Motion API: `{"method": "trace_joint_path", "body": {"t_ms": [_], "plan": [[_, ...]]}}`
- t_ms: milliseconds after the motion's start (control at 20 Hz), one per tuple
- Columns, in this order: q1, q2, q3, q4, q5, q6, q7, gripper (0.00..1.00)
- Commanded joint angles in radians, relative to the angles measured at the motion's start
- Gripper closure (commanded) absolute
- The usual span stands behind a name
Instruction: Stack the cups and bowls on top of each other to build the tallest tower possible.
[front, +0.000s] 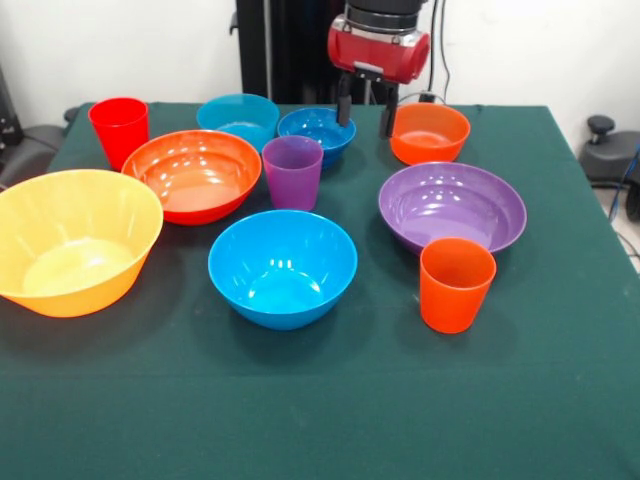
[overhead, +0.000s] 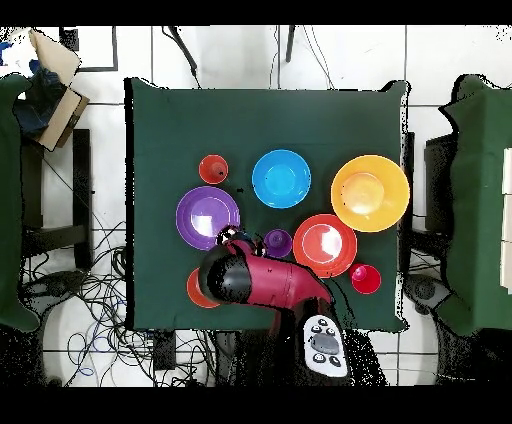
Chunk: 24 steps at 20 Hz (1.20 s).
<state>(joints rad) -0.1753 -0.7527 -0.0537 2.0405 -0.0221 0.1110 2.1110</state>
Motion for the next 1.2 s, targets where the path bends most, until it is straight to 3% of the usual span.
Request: {"method": "trace_joint_path", "body": {"t_ms": [50, 750, 1200], "plan": [[0.014, 0.097, 0.028, 0.002, 0.007, -0.037, 0.140, 0.00], [-0.035, 0.150, 0.035, 0.022, -0.028, -0.147, 0.141, 0.00], [0.081, 0.150, -0.114, -0.036, -0.012, -0.065, 0.093, 0.00]]}}
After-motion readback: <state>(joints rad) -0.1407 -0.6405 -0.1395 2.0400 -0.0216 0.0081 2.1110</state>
